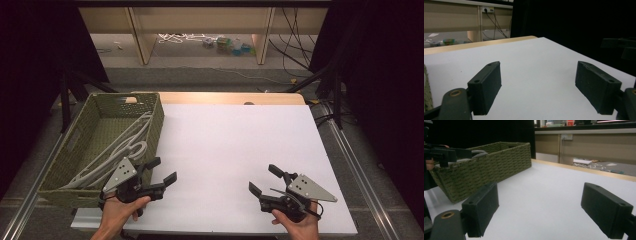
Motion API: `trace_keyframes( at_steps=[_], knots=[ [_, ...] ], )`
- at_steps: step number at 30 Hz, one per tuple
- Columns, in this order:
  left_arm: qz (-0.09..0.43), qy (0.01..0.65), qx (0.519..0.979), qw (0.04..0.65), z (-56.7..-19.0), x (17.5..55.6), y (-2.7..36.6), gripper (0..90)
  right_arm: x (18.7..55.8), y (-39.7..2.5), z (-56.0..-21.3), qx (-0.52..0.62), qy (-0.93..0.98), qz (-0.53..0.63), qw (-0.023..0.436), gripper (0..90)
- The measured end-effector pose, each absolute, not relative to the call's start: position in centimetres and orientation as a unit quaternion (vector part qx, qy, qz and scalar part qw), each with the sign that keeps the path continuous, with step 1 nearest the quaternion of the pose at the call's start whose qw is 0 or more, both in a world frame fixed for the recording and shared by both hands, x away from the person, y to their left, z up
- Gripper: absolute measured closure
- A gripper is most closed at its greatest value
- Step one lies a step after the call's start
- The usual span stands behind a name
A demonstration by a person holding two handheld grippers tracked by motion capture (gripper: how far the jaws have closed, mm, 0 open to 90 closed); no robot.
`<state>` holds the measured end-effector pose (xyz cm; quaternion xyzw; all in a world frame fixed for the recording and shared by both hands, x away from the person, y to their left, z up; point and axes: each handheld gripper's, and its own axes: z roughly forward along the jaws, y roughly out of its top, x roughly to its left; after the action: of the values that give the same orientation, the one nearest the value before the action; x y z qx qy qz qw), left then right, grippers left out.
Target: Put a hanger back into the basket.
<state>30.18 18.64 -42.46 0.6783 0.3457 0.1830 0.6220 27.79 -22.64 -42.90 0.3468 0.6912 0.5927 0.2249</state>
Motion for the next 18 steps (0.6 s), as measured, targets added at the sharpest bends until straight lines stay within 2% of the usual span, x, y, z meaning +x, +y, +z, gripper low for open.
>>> trace_keyframes(
  at_steps=[2, 18],
  knots=[
    [0.191, 0.340, 0.680, 0.621, -42.56, 30.00, 18.60, 20.7, 27.89, -22.58, -42.90, 0.331, 0.696, 0.593, 0.235, 15.4],
    [0.186, 0.336, 0.686, 0.618, -43.25, 29.76, 18.47, 20.2, 27.83, -22.34, -43.00, 0.332, 0.700, 0.590, 0.227, 15.3]
  ],
)
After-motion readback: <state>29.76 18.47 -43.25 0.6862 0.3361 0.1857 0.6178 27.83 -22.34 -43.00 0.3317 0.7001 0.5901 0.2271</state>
